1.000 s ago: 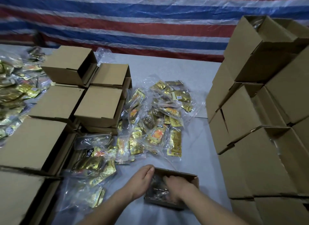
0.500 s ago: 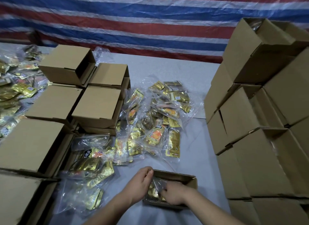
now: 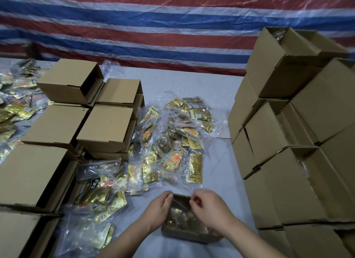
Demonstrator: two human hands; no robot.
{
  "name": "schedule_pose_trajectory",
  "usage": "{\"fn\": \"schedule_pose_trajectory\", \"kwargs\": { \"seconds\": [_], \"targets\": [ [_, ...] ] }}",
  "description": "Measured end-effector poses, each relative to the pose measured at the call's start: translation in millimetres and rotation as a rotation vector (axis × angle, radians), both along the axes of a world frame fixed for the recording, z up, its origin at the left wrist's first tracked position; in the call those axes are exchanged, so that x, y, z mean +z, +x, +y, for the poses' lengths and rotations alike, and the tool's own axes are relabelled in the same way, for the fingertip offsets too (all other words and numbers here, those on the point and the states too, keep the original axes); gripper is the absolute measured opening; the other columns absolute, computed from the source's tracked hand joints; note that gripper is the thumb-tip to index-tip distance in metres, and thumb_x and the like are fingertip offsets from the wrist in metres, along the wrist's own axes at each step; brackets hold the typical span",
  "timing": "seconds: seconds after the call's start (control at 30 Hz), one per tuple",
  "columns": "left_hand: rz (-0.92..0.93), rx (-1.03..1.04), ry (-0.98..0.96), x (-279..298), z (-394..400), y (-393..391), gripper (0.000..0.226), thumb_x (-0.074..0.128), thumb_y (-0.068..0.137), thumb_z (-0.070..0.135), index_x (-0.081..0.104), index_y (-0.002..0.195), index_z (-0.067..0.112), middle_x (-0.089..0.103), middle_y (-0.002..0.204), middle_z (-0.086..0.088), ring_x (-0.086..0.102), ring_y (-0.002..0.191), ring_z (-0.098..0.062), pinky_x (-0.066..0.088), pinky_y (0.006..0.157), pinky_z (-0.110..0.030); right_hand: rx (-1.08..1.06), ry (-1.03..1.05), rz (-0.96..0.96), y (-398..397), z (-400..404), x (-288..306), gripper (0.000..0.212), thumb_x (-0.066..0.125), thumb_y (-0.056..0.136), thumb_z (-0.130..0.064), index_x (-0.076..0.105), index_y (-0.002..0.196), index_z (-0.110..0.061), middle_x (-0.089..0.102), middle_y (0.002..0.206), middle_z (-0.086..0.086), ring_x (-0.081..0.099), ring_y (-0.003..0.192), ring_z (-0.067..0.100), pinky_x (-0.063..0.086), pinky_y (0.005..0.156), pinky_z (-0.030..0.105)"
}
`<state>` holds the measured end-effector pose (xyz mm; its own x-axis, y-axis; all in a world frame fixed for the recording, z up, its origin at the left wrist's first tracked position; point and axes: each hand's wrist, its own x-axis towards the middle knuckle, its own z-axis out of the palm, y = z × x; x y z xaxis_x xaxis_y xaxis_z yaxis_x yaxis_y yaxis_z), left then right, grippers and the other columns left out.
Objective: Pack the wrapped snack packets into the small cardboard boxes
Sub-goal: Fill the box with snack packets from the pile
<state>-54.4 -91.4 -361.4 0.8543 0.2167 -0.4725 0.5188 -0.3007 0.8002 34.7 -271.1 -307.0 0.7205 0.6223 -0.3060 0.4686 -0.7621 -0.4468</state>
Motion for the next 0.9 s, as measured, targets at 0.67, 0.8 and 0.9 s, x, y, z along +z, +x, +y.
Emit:
{"fn": "schedule_pose_trajectory", "kwargs": {
  "seconds": [0.67, 0.8, 0.9],
  "targets": [
    [-0.204, 0.395, -0.332, 159, -68, 50, 0.055, 0.058, 0.093, 0.049, 0.039, 0.142, 0.036, 0.058, 0.131, 0.014, 0.056, 0.114, -0.004, 0.040, 0.105, -0.034, -0.126, -0.074, -0.226, 67, -12, 130, 0.015, 0.045, 0.100, -0.026, 0.047, 0.113, -0.018, 0.066, 0.102, 0.010, 0.063, 0.091, 0.032, 0.039, 0.065, 0.035],
    [-0.398, 0.238, -0.350, 240, -79, 117, 0.060, 0.054, 0.085, 0.047, 0.037, 0.143, 0.040, 0.059, 0.134, 0.009, 0.055, 0.124, -0.017, 0.041, 0.108, -0.047, -0.269, 0.045, -0.396, 99, -36, 213, 0.015, 0.048, 0.101, -0.026, 0.037, 0.091, -0.027, 0.055, 0.078, -0.005, 0.047, 0.061, 0.009, 0.031, 0.051, 0.028],
    [-0.357, 0.182, -0.273, 281, -96, 169, 0.060, 0.038, 0.094, 0.035, 0.022, 0.152, 0.032, 0.041, 0.151, -0.005, 0.040, 0.137, -0.029, 0.032, 0.114, -0.054, -0.362, 0.058, -0.493, 128, -57, 253, 0.018, 0.045, 0.103, -0.028, 0.036, 0.088, -0.027, 0.046, 0.072, -0.007, 0.045, 0.060, 0.007, 0.027, 0.046, 0.026]
  ]
}}
